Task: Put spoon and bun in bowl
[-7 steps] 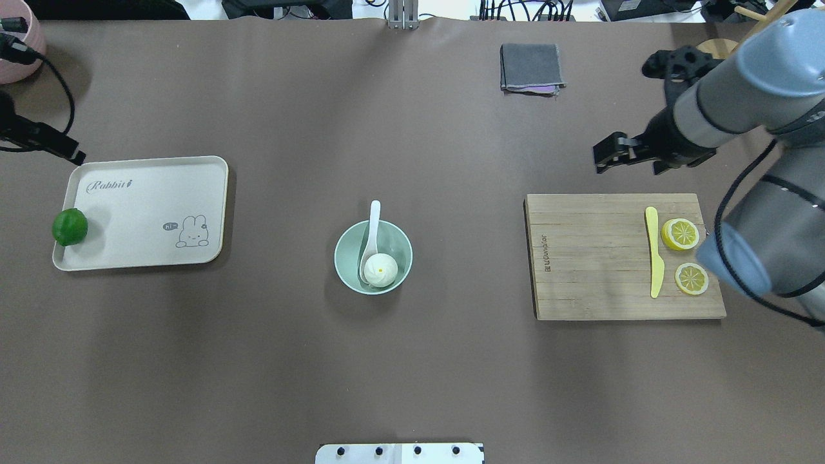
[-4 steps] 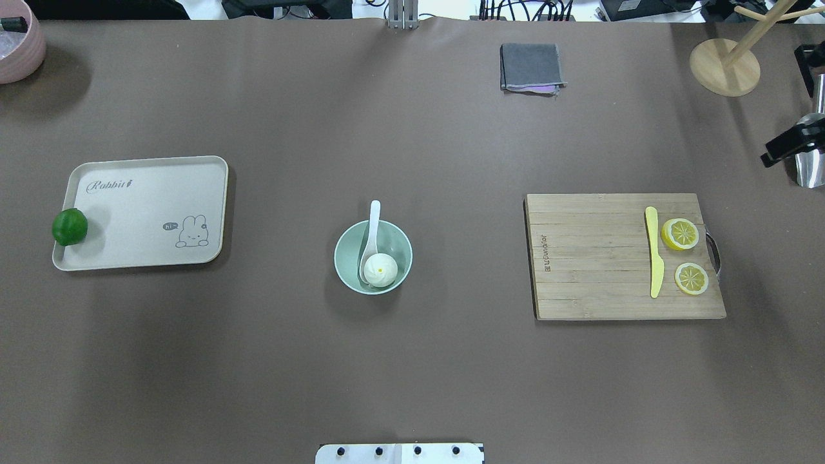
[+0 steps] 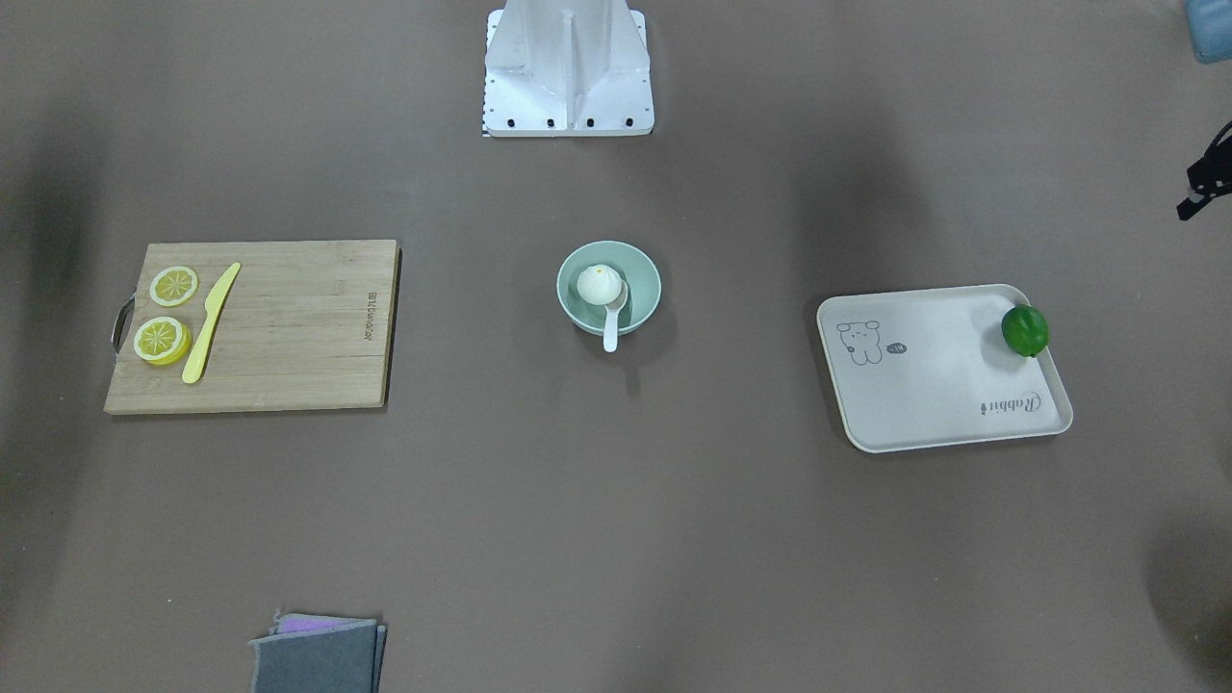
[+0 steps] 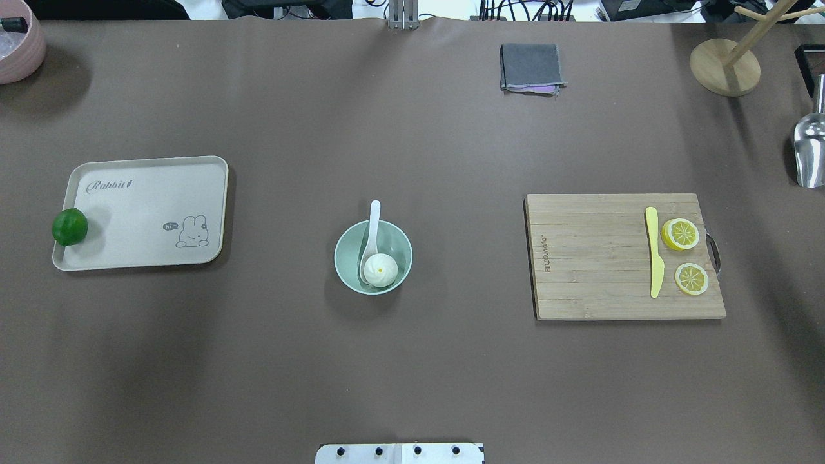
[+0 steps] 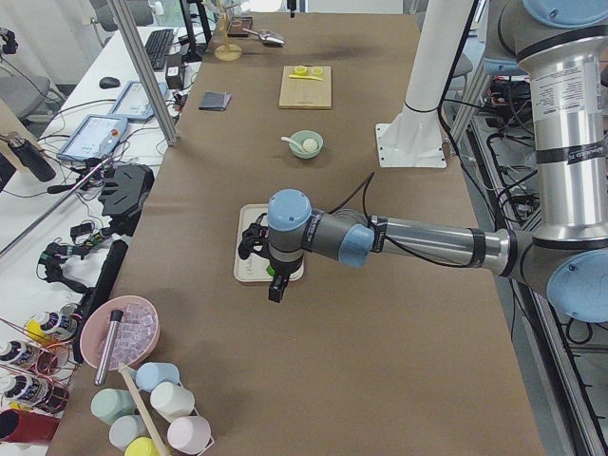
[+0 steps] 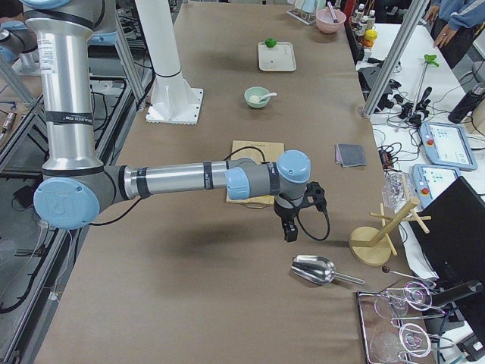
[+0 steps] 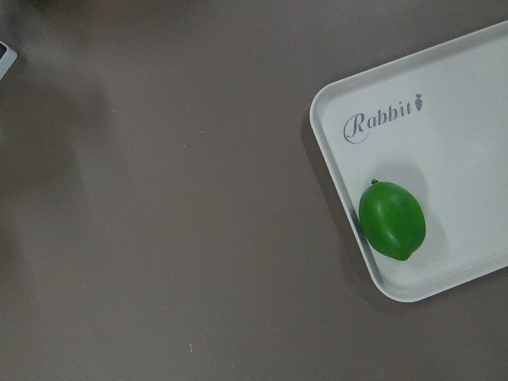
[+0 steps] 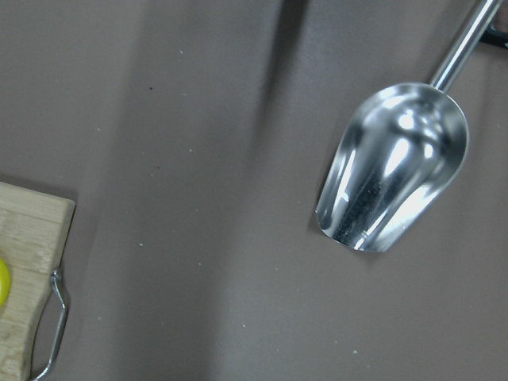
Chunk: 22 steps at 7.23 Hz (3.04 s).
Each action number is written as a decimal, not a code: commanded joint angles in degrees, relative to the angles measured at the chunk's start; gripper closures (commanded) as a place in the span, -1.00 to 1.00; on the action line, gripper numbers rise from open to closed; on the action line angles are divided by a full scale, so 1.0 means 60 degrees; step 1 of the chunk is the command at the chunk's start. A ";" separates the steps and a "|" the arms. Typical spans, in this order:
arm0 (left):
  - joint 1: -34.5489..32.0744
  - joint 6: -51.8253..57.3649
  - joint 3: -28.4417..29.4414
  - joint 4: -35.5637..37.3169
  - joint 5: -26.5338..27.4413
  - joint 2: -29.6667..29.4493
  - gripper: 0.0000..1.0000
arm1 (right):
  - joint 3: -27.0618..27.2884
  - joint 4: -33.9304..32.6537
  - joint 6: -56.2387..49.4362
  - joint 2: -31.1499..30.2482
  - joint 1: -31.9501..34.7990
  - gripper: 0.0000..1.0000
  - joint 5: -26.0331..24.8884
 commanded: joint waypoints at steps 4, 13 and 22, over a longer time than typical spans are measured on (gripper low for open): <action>-0.0053 0.0021 0.0585 -0.0136 -0.0064 -0.0032 -0.95 | 0.0504 0.2345 0.0150 -0.1736 0.0345 -1.00 0.0120; 0.0020 0.0051 0.0804 -0.0019 0.1163 -0.1980 -0.95 | -0.0081 0.2360 0.0121 -0.1311 0.0606 -1.00 0.0633; -0.0447 -0.0051 0.1579 0.0728 0.0551 -0.1483 -0.95 | -0.0385 0.2243 0.0121 -0.1269 0.0755 -1.00 0.0531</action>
